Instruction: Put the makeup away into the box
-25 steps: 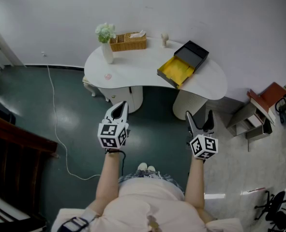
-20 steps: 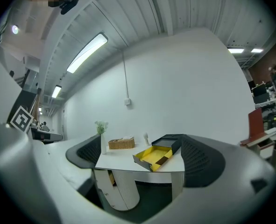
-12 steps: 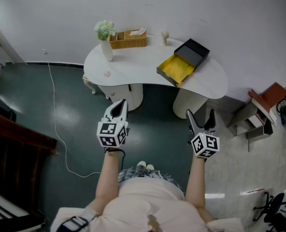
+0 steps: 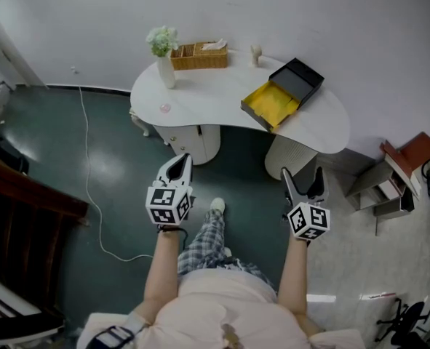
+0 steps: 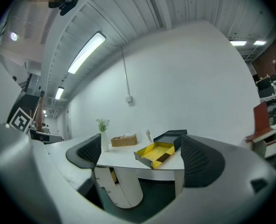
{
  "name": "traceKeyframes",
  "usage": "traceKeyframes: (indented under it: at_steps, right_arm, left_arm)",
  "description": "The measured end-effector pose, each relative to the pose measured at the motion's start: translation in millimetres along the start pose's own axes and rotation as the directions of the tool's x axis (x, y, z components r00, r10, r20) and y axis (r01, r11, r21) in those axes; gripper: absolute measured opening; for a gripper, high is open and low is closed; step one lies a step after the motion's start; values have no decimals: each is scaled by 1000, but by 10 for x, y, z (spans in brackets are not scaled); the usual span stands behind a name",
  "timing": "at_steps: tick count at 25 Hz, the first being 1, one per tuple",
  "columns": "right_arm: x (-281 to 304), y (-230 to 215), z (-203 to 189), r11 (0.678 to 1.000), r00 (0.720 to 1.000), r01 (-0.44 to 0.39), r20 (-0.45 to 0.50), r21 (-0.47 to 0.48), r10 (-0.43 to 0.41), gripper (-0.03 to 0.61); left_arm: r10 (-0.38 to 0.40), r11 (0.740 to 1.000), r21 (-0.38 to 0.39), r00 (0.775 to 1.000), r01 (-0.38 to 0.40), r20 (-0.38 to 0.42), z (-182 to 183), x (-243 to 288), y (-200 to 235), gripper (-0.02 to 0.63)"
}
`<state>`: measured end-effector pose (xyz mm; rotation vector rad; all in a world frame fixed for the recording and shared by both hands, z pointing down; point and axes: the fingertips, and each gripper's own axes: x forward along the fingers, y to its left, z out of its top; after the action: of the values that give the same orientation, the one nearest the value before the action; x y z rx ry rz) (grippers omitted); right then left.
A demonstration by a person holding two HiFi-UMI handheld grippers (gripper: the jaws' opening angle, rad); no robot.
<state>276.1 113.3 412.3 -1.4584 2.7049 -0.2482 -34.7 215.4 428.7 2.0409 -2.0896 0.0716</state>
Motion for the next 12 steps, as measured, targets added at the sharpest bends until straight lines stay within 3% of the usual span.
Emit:
traceKeyframes:
  at_steps: [12]
  right_arm:
    - [856,-244,65,1000,1000,15,6,-26,-14,520]
  left_arm:
    - [-35,999,-1,999,35,-4,145,1022,211,26]
